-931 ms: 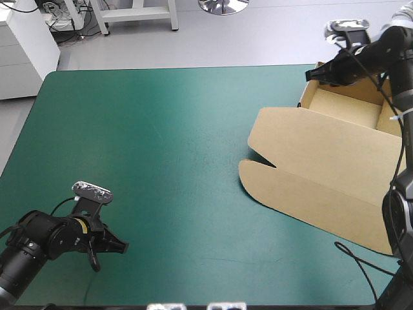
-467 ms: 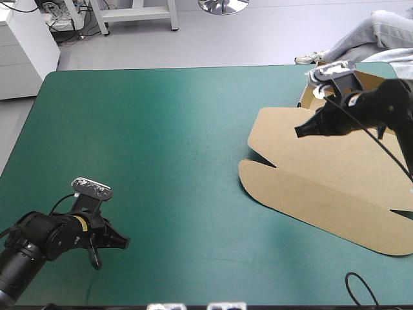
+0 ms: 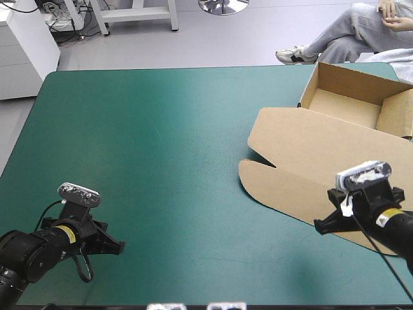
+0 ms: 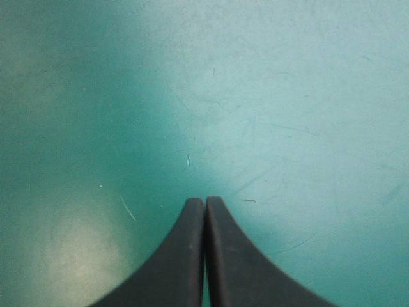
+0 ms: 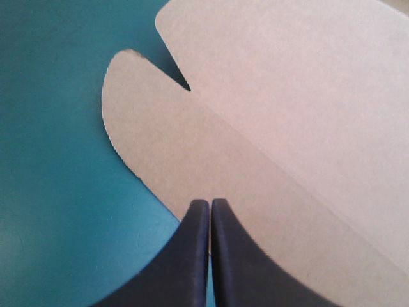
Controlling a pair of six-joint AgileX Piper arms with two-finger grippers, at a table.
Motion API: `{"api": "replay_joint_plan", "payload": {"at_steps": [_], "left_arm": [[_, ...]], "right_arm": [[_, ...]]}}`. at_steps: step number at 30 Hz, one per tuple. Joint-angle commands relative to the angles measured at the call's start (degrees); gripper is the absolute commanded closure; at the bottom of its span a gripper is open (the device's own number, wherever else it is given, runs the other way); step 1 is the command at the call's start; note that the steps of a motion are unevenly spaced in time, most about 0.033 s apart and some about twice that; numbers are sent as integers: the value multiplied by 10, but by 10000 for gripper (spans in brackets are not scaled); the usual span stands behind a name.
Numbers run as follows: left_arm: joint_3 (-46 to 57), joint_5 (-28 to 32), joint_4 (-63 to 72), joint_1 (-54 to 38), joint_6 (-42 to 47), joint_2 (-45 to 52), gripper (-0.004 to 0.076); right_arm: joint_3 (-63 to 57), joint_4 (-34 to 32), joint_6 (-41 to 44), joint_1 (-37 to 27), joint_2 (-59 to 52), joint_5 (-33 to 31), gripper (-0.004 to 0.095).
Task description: Fold the box
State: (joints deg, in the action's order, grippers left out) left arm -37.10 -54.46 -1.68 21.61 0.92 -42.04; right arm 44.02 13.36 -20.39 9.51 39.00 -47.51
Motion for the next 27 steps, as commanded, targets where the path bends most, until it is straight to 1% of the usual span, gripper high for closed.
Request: {"api": "replay_joint_plan", "payload": {"at_steps": [1, 6, 9, 12, 16, 27], "left_arm": [[-13, 23, 6, 3, 6, 13, 734], [8, 35, 7, 3, 4, 26, 734], [31, 41, 11, 3, 4, 36, 734], [50, 40, 11, 3, 4, 42, 734], [69, 41, 11, 3, 4, 42, 734], [69, 35, 11, 3, 4, 42, 734]], "right_arm": [[-62, 7, -5, -1, -58, 59, 912], [-136, 17, 5, -1, -126, 68, 912], [-160, 17, 6, -1, -159, 67, 912], [-173, 33, 7, -1, -178, 56, 912], [-185, 34, 7, -1, -182, 42, 912], [-186, 36, 7, -1, -182, 44, 912]]}}
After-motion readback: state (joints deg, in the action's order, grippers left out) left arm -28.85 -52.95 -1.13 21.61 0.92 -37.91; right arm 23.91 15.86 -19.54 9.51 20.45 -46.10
